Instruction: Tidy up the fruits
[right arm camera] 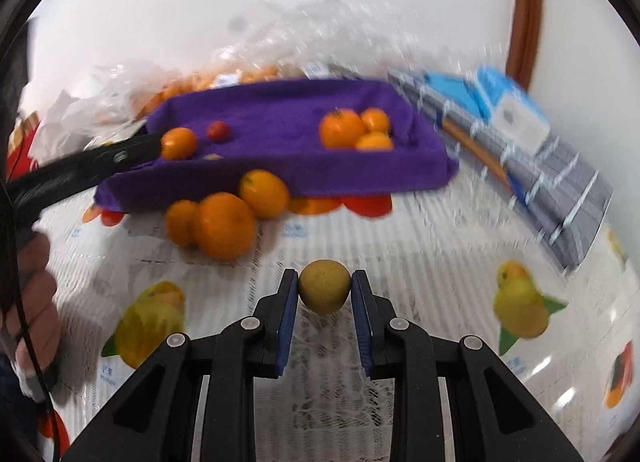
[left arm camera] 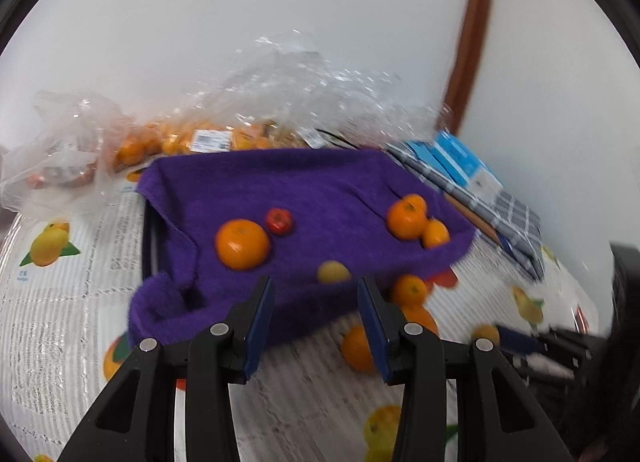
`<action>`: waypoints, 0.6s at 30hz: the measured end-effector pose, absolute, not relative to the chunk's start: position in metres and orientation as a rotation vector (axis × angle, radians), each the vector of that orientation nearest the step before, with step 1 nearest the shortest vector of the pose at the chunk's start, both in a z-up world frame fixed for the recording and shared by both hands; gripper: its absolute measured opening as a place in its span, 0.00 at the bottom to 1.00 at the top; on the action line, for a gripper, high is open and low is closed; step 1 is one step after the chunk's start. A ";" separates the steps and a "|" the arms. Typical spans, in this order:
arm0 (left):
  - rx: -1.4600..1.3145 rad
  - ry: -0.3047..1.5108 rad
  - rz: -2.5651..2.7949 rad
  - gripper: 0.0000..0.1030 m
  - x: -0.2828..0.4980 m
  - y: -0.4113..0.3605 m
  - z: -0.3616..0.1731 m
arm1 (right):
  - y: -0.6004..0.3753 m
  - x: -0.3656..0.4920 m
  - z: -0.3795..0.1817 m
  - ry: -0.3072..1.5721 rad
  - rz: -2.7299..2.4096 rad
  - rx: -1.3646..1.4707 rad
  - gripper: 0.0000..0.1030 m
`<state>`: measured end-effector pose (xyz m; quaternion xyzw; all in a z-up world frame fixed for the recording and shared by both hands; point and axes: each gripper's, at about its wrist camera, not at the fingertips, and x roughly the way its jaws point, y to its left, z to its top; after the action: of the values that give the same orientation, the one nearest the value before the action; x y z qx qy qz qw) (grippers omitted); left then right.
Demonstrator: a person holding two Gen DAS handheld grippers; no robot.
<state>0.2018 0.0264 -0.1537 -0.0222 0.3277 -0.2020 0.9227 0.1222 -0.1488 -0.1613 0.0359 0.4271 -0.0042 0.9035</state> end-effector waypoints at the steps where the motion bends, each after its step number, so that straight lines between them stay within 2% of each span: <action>1: -0.034 0.676 -0.420 0.40 0.199 0.025 -0.154 | -0.152 0.122 -0.160 0.874 -0.009 0.089 0.26; 7: 0.014 0.678 -0.429 0.44 0.187 0.021 -0.158 | -0.165 0.125 -0.157 0.844 -0.045 0.061 0.26; 18: 0.004 0.716 -0.446 0.44 0.194 0.021 -0.164 | -0.192 0.138 -0.158 0.840 -0.070 0.083 0.26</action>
<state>0.1936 0.0214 -0.1635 0.0019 0.3475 -0.2166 0.9123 0.1378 -0.1919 -0.1577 0.0403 0.4075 -0.0340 0.9117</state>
